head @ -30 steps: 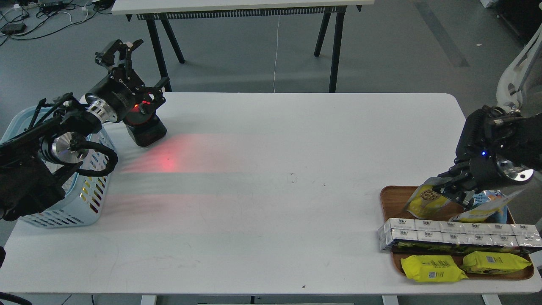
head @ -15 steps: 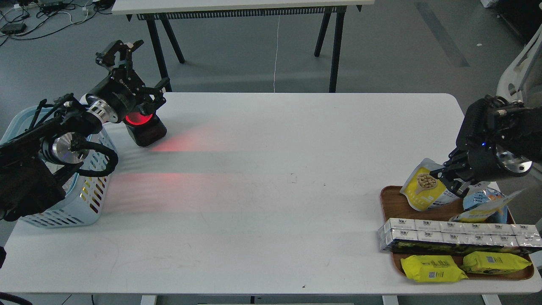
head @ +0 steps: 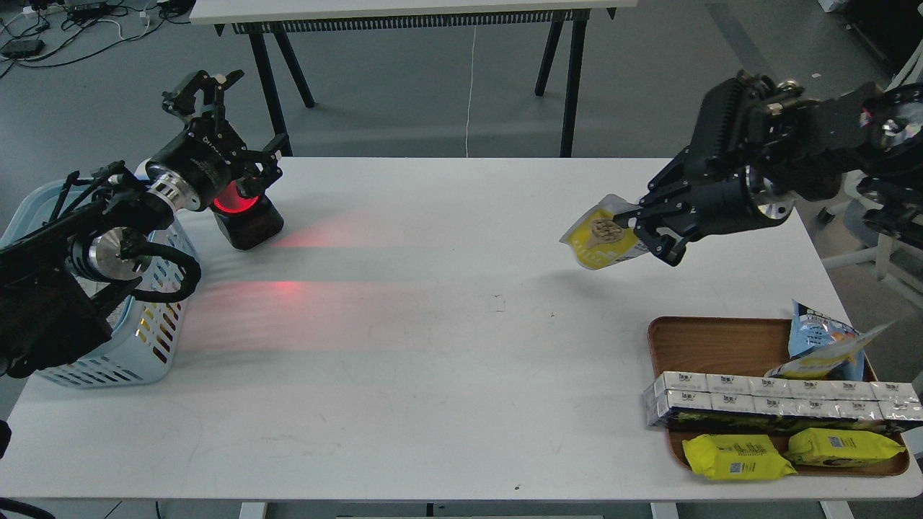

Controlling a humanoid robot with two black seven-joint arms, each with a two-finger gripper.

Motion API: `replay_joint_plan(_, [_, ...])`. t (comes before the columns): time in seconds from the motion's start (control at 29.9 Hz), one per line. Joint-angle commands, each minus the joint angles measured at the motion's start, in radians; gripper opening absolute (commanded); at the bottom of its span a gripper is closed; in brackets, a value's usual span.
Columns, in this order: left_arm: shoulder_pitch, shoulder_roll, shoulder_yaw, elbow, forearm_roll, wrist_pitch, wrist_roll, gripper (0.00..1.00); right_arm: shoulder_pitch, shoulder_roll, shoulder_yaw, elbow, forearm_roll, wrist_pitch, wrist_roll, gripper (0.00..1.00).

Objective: Scan snack and place in basket
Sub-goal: 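Carry the yellow pouch to the table center and release it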

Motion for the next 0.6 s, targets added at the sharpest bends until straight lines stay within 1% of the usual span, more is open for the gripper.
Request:
replay_joint_plan(0.0, [-0.001,0.005,-0.029,0.000,0.000,0.000,0.001,1.00,0.015,0.152,-0.004,-0.011,0.000,0.000,0.000,0.00])
replay_joint_plan(0.1, [-0.002,0.012,-0.033,0.000,0.000,0.000,0.001,1.00,0.006,0.268,-0.005,-0.053,0.000,0.000,0.000,0.00])
replay_joint_plan(0.2, [-0.002,0.016,-0.035,0.000,0.000,0.000,0.001,1.00,0.005,0.356,-0.007,-0.093,0.000,0.000,0.000,0.00])
replay_joint_plan(0.33, [0.002,0.018,-0.035,0.000,0.000,0.000,0.001,1.00,0.003,0.451,-0.016,-0.136,0.000,0.000,0.000,0.00])
replay_joint_plan(0.43, [0.009,0.016,-0.035,0.000,-0.002,0.000,0.000,1.00,0.009,0.516,-0.074,-0.168,0.000,0.000,0.000,0.00])
replay_joint_plan(0.57, [0.015,0.016,-0.035,0.000,-0.002,0.000,0.000,1.00,0.006,0.575,-0.094,-0.211,0.000,0.000,0.000,0.00])
